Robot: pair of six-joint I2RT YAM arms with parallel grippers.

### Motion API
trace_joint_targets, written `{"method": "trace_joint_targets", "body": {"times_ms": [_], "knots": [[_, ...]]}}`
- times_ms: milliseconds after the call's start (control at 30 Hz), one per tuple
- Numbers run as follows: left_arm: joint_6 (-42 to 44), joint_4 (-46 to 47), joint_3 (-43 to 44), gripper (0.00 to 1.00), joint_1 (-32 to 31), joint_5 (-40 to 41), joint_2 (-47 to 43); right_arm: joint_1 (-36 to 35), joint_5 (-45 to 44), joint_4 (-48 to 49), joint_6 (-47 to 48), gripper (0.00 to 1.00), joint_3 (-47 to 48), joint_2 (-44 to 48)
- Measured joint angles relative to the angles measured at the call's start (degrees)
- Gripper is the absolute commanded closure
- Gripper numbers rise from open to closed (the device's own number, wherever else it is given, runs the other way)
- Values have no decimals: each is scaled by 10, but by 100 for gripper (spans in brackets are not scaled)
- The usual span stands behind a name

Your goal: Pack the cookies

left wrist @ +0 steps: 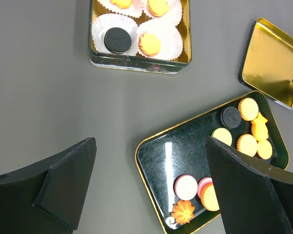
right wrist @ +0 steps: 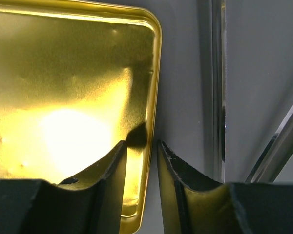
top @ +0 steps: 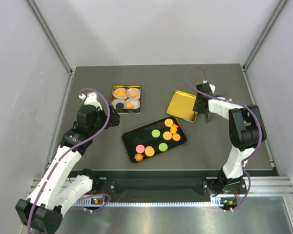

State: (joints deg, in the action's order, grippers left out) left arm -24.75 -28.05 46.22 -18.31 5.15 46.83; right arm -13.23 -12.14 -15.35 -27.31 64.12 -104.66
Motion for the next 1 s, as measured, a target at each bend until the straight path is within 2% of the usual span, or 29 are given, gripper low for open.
{"method": "trace_joint_targets", "body": {"times_ms": [67,233,433,700,867,1000], "knots": [[-2,1,0,2,0,0,4,0,1,1,0,76,0,0],[-18,12,0,3,0,-25,34,0,15,19,-1,99,1,-7],[-72,60,0,3,0,-102,96,6,47,21,-5,100,10,-8],[-146,185,0,3,-2,-194,200,17,81,13,-8,100,67,-7],[-164,239,3,2,-9,-219,260,10,99,12,-8,100,95,4],[-162,254,41,1,-10,-227,302,-12,118,3,-9,100,95,29]]}}
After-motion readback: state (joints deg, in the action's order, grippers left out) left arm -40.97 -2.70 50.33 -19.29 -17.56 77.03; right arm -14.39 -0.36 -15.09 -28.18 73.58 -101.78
